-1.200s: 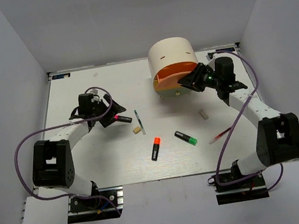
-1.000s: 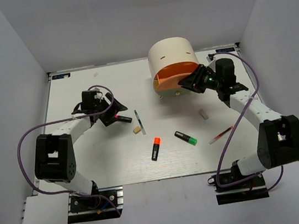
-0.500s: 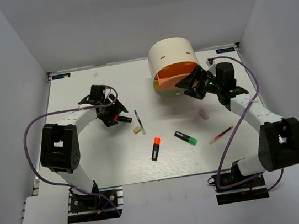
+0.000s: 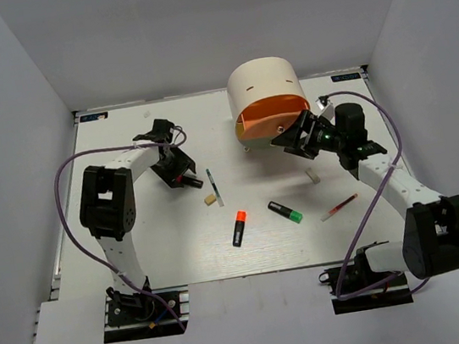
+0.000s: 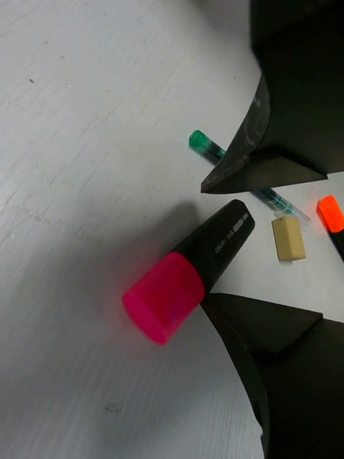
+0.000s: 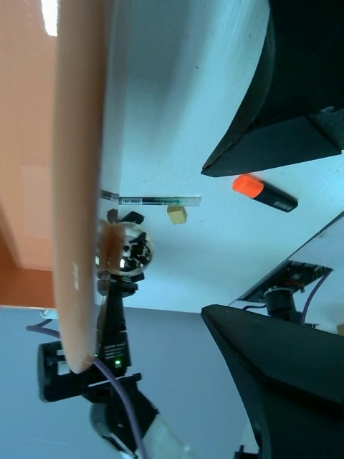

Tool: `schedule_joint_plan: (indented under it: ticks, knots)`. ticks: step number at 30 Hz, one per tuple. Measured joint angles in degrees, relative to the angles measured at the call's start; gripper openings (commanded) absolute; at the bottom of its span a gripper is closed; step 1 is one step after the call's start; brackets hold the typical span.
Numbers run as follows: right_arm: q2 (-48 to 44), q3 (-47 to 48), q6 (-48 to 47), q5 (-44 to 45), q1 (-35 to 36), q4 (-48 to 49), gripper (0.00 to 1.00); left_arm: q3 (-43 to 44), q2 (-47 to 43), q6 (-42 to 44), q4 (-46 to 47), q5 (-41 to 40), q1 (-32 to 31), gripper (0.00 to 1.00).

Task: Sort the stationery into containers
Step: Pick up the stationery from the center of the board, then place the stationery in the drawer.

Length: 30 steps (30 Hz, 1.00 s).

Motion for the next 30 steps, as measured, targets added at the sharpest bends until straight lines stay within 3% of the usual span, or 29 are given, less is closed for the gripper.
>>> schedule_joint_plan:
  ticks: [5,8,11,14,20,25,28,30]
  knots:
    - [-2.0,-1.0,-2.4,-0.5,0.0,-0.1,0.77,2.7,1.9,0.3,-3.7,-1.1,-0.1,0.58]
    - [-2.6,-1.0,-3.6,-0.6,0.0,0.0,0.77,3.2,2.3,0.9,-4.9,-1.2,-0.3,0.47]
    - [-2.9,-1.0,-4.5,-1.0,0.0,0.0,0.90,3.5,2.7,1.8,-5.7,-1.0,-0.3,0.37]
    - [-2.9,-1.0,-6.7,-2.6,0.0,0.0,0.90,3.5,2.7,2.9,-5.4,-0.1,-0.4,0.28]
    - [-3.1,-1.0,-13.7,-7.9,-0.3,-0.3,0.90,3.2,1.4,6.3,-2.8,2.4,-0.7,0.24]
    - [-4.6,-0.7,-25.7,-10.1,-0.4,-5.0,0.90,3.1,-6.5,11.3,3.3,7.3,-1.9,0.23]
    - [-6.2,-0.6,-33.7,-10.0,-0.6,-8.4,0.72,3.1,-13.3,13.6,9.9,10.8,-2.6,0.23]
    - [-8.1,-1.1,-38.6,-9.6,-0.8,-9.5,0.49,3.0,-17.4,14.7,15.5,13.0,-3.1,0.23]
